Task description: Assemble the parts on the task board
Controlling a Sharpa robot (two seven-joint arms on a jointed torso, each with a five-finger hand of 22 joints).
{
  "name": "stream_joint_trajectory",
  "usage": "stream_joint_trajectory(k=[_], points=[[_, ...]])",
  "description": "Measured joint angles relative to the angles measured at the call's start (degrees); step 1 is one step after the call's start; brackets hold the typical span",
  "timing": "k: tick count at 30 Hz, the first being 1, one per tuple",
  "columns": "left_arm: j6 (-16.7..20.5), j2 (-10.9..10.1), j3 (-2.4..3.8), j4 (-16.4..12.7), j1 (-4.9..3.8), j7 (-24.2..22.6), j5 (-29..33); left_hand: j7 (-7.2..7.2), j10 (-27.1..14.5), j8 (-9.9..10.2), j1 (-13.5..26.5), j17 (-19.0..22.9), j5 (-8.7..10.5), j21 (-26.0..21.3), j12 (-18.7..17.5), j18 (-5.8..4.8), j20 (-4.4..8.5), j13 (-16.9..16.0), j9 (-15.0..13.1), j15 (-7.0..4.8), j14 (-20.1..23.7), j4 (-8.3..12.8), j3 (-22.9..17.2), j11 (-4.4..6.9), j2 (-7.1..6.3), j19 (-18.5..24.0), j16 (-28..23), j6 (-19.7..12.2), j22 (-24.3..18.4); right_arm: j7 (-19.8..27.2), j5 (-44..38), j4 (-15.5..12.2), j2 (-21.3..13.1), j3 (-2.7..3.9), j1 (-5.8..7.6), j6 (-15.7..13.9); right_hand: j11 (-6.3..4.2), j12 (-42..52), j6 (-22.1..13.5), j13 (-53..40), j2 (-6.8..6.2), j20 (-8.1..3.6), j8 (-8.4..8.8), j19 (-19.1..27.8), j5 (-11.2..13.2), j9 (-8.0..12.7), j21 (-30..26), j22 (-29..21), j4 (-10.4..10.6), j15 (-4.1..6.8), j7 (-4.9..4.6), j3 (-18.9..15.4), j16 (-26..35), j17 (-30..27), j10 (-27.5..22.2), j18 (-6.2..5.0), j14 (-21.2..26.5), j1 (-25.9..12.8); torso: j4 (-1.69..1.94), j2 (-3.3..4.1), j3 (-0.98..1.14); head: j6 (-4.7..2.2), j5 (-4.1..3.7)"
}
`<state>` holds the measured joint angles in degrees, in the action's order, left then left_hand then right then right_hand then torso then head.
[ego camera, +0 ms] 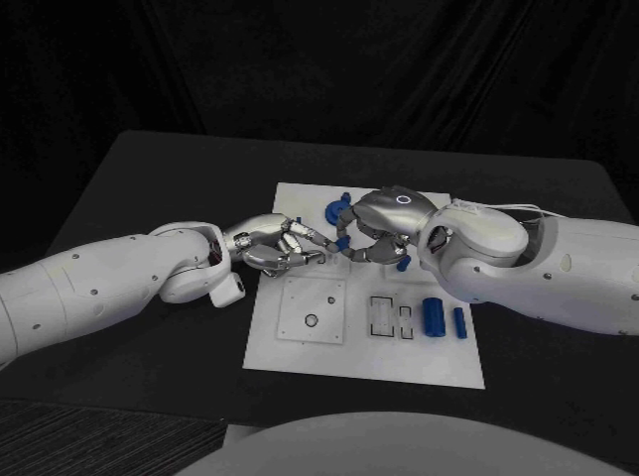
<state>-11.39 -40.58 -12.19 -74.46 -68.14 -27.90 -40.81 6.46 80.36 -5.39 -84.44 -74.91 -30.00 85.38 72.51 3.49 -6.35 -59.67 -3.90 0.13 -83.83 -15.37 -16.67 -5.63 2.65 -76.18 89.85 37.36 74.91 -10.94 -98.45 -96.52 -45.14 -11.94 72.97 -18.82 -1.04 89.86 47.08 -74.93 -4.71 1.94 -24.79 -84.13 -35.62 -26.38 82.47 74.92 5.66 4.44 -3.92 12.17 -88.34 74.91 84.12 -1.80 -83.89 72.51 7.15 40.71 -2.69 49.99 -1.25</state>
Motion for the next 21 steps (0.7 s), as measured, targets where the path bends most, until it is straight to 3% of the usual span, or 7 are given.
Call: stream_joint_trajectory(k=[21], points=[[-0.33,0.29,-0.02,0.93,0.17,0.56,-0.02,0.21,-0.23,-0.01,0.44,0.01,0.21,-0.50,0.04,-0.01,0.00,-0.90,-0.01,0.10,0.08,-0.19,-0.44,-0.05,0.44,0.81,0.00,0.21,-0.01,0.01,0.00,-0.30,0.11,0.03,0.00,0.30,0.00,0.00,0.29,0.01,0.11,0.00,-0.45,0.00,0.22,-0.15,0.00,-0.01,-0.32,0.00,-0.26,0.30,0.00,0.00,0.00,0.00,0.00,0.12,0.03,-0.01,-0.03,0.00,0.17]])
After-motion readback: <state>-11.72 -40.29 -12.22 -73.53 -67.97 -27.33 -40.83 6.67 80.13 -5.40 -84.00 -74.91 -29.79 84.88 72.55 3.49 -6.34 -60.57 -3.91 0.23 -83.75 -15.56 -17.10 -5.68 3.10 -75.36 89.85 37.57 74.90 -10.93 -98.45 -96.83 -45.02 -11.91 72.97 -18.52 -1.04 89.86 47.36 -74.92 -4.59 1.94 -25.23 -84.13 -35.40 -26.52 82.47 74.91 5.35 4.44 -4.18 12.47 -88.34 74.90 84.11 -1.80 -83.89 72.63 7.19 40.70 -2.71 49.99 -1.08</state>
